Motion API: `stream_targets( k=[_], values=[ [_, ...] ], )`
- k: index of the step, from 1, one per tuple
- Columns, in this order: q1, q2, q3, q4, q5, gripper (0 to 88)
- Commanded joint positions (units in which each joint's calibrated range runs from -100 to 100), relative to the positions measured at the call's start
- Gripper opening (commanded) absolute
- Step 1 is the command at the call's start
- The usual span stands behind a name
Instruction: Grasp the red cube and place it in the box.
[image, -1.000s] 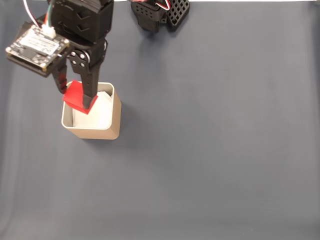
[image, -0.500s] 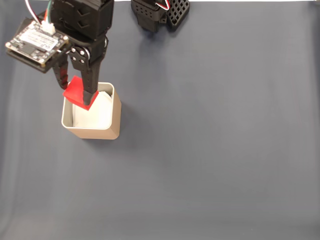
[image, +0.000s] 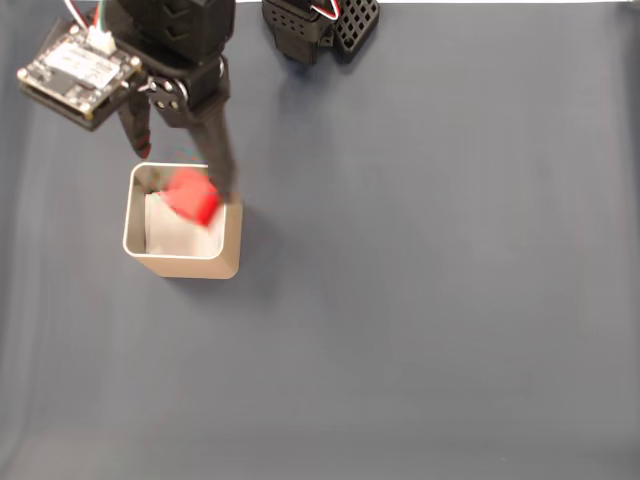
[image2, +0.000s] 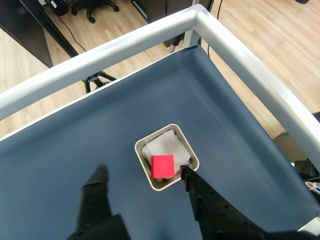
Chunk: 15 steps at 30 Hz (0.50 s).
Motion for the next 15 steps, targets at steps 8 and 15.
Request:
stream_targets(
  k=[8, 15],
  values=[
    [0.0, -2.5, -2.1, 0.7, -1.0, 55.3],
    [0.0, -2.5, -2.2, 0.4, -1.1, 55.5]
  ],
)
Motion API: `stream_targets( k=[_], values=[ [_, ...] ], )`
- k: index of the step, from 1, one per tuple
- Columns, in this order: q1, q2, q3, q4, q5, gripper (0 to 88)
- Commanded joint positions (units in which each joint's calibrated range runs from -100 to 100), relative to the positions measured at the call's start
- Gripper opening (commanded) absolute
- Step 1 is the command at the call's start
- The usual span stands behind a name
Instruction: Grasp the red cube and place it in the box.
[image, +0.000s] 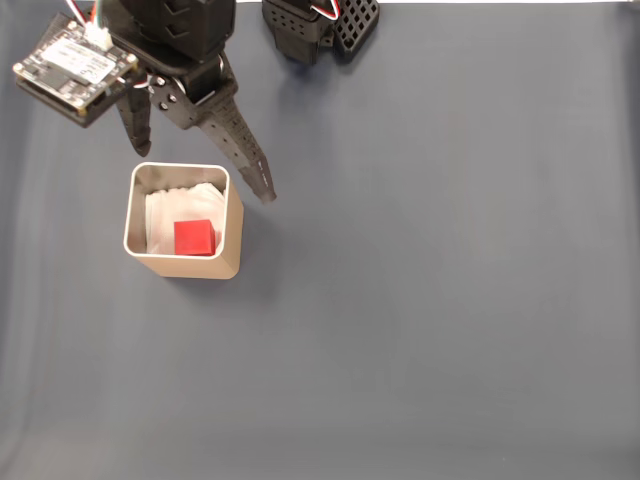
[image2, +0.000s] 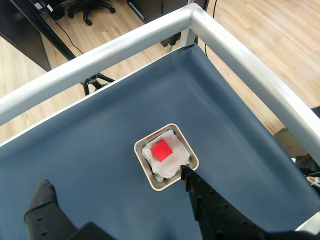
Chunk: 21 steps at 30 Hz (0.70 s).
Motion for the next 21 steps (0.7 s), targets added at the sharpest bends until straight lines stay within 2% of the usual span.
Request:
stream_targets(
  k=[1, 7, 9, 13, 14, 18, 21],
  values=[
    [0.0, -2.1, -2.2, 0.1, -0.3, 55.5],
    [-0.5, -2.1, -1.6, -0.4, -0.4, 53.0],
    [-1.8, -2.2, -0.9, -0.8, -0.2, 41.1],
    [-7.5, -3.5, 3.4, -7.0, 0.4, 8.4],
    [-9.2, -4.0, 5.0, -10.0, 0.6, 4.9],
    [-16.4, -7.3, 13.4, -22.3, -1.4, 0.3],
    [-21.5, -11.1, 22.5, -29.0, -2.3, 0.3]
  ],
)
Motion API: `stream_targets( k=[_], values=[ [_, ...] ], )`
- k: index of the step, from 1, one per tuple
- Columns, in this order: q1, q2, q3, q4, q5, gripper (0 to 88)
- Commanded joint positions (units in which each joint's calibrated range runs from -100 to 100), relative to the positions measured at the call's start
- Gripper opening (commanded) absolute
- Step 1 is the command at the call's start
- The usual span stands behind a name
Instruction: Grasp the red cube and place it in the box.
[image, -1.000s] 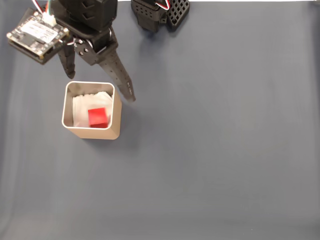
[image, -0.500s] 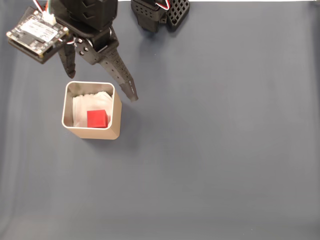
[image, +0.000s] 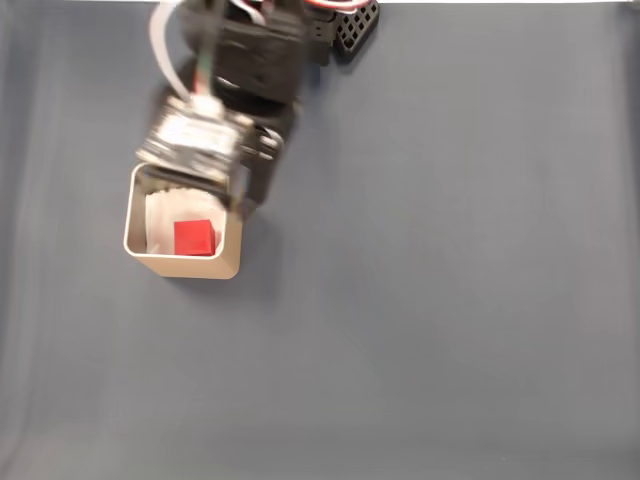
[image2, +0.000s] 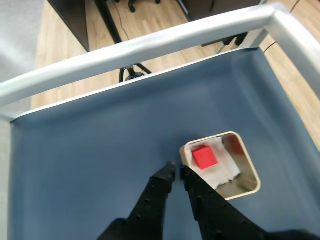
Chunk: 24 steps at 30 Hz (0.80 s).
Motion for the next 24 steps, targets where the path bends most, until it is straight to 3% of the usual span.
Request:
stream_targets(
  k=[1, 12, 24],
  values=[
    [-6.0, -6.3, 8.7, -8.7, -0.8, 0.3],
    [-16.7, -29.2, 47.9, -19.5, -2.7, 0.2],
    [-16.1, -52.3, 72.0, -11.3, -4.3, 0.2]
  ],
)
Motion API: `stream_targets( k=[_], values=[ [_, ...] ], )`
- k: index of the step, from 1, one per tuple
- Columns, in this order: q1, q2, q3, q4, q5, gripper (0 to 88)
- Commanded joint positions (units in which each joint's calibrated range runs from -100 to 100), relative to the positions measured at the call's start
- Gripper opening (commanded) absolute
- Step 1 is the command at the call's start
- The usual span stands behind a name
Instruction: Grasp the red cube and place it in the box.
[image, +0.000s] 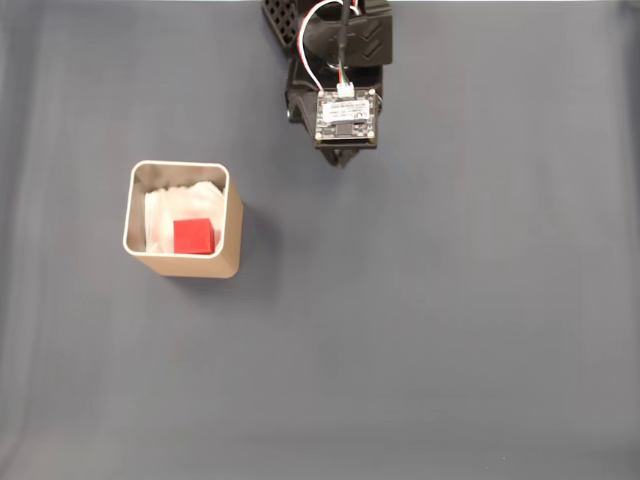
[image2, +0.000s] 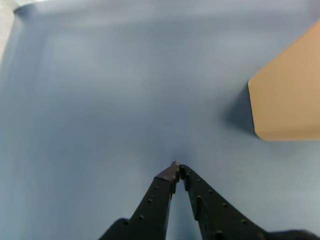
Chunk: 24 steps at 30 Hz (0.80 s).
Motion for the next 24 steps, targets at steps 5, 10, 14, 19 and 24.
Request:
stream_targets(
  k=[5, 10, 14, 19, 24],
  values=[
    [2.3, -6.6, 6.3, 4.0, -1.6, 0.2],
    [4.1, -10.1, 11.6, 4.1, -1.4, 0.2],
    [5.7, -11.4, 14.8, 5.1, -0.8, 0.2],
    [5.0, -14.5, 14.8, 11.6, -1.5, 0.2],
    [4.7, -18.2, 14.9, 18.2, -1.4, 0.3]
  ],
)
